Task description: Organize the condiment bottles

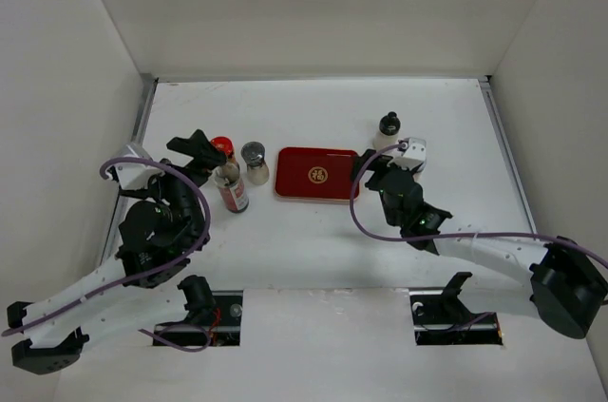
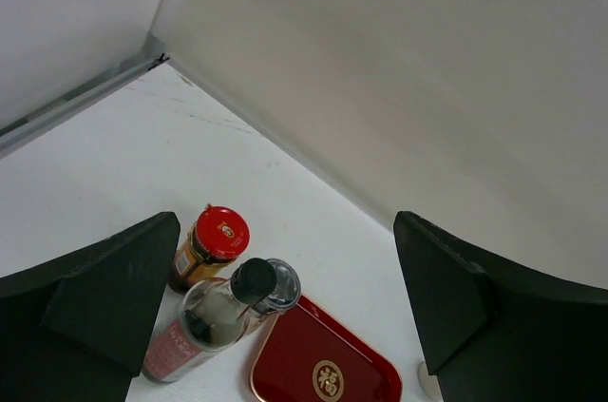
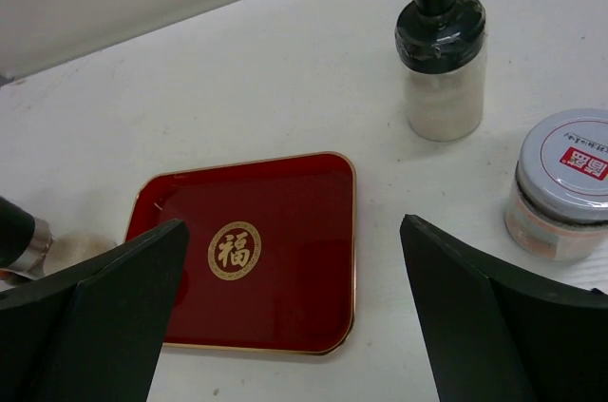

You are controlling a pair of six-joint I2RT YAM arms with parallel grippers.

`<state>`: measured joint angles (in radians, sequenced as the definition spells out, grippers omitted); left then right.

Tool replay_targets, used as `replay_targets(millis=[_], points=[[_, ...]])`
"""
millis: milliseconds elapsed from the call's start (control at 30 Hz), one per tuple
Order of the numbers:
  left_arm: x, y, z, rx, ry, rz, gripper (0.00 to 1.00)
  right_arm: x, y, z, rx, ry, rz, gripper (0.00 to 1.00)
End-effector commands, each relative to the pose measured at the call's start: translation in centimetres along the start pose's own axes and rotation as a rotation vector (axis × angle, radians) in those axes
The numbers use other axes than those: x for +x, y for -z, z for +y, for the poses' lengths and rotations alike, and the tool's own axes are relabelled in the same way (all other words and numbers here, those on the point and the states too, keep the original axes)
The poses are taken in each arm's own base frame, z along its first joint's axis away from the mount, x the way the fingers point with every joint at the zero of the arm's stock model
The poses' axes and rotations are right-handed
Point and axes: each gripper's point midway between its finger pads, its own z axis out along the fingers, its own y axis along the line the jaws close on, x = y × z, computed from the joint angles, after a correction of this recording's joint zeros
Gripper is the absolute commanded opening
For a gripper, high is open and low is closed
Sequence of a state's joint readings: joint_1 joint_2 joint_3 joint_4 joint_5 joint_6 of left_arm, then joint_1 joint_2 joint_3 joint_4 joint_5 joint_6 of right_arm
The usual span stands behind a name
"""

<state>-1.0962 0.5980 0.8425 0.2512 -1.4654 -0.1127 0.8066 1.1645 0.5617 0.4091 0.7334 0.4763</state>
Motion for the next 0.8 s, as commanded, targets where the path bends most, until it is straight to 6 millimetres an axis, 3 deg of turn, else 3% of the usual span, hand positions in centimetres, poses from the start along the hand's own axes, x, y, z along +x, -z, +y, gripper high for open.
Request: replay_targets(millis=[0,167,233,300,433,533,600,700,767], points=[[0.3,-0.2,-0.4,0.012,-0.057,-0.005,1.00,-1.0,0.3,1.0,-0.041,-0.050,-0.035,1.00],[4.8,-1.1,-4.3,0.126,-0.153,0.006,1.00,-0.1,0.0,2.0,-0.062,-0.021,-0.034,1.00],[5.7,-1.6,-5.8,0.140,-0.198,0.009,1.00,0.2,-0.1,2.2,-0.078,0.002,-0.043,1.00],[5.7,-1.7,-6.6,0.143,-0.230,0.007,1.00,0.1,0.1,2.8,-0.115,0.006,-0.064,1.00],[3.3,-3.3,-6.6,0.090,-0.277,-0.039,1.00,0.5,0.3,3.9,-0.180,0.002,-0.082,0.97],[1.6,-5.3,-7.9,0.093,-0.401,-0.075,1.00,0.6,0.8,4.1,-0.194,0.010,-0.084,0.37],[0.5,-6.0,-9.0,0.096,-0.437,-0.087,1.00,0.3,1.3,4.1,-0.204,-0.002,-0.075,0.13],[-0.8,-5.6,-10.2,0.138,-0.390,-0.097,1.00,-0.7,1.8,3.4,-0.198,-0.026,-0.078,0.07],[0.2,-5.3,-9.9,0.150,-0.407,-0.079,0.98,-1.6,2.0,2.8,-0.192,-0.057,-0.091,0.07]])
